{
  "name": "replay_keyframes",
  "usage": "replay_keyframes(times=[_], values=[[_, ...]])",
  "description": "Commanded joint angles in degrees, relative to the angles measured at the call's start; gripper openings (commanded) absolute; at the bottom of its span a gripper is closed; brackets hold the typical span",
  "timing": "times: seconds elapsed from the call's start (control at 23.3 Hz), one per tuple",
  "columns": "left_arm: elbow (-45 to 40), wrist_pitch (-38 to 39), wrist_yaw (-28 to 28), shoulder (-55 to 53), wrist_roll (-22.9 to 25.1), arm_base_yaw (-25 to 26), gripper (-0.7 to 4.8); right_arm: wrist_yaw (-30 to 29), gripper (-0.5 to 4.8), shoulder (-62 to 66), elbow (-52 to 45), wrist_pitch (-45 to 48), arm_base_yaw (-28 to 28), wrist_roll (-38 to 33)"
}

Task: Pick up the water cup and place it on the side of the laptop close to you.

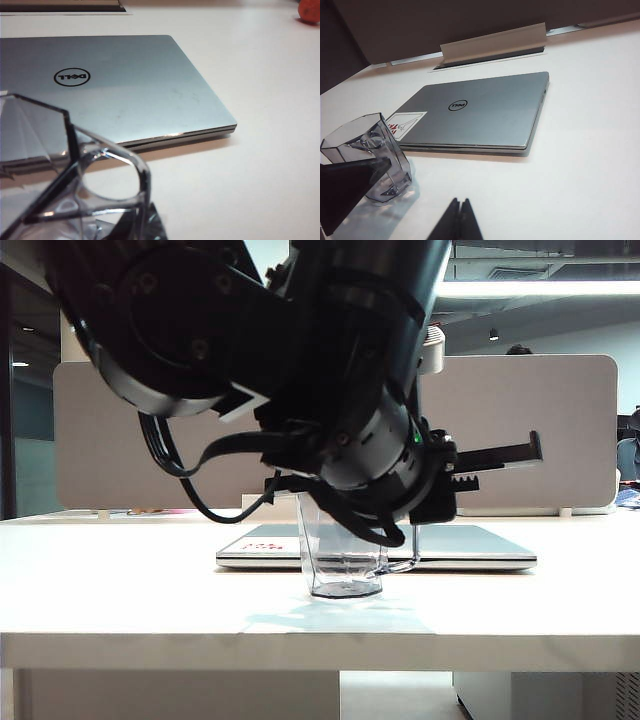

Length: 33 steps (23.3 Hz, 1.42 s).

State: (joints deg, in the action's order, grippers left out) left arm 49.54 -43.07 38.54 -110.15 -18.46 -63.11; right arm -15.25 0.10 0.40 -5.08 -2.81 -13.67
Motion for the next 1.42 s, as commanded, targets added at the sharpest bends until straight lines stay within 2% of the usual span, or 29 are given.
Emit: replay_keyframes(times=[0.04,0.52,0.69,1.07,1.25,1.42], values=[[0.1,-0.3,0.2,-0.1,-1.7,-0.1,-0.06,-0.4,-0.02,0.0,-0.2,0.6,0.0,0.1],[0.1,-0.3,-0.2,-0.1,-1.5,-0.1,0.02,-1.5,-0.03,0.0,-0.2,0.6,0.0,0.1],[0.1,-0.3,-0.2,-0.1,-1.5,-0.1,0.67,-1.5,-0.03,0.0,-0.2,0.6,0.0,0.1],[0.3,-0.2,-0.2,-0.1,-1.5,-0.1,0.69,-1.5,-0.02,0.0,-0.2,0.6,0.0,0.1],[0.3,-0.2,-0.2,-0.1,-1.4,-0.5,1.25,-1.5,-0.03,0.0,-0.2,0.6,0.0,0.1],[0.3,0.0,-0.2,-0.1,-1.4,-1.0,1.25,-1.5,-0.02,0.0,-0.2,0.6,0.0,0.1]])
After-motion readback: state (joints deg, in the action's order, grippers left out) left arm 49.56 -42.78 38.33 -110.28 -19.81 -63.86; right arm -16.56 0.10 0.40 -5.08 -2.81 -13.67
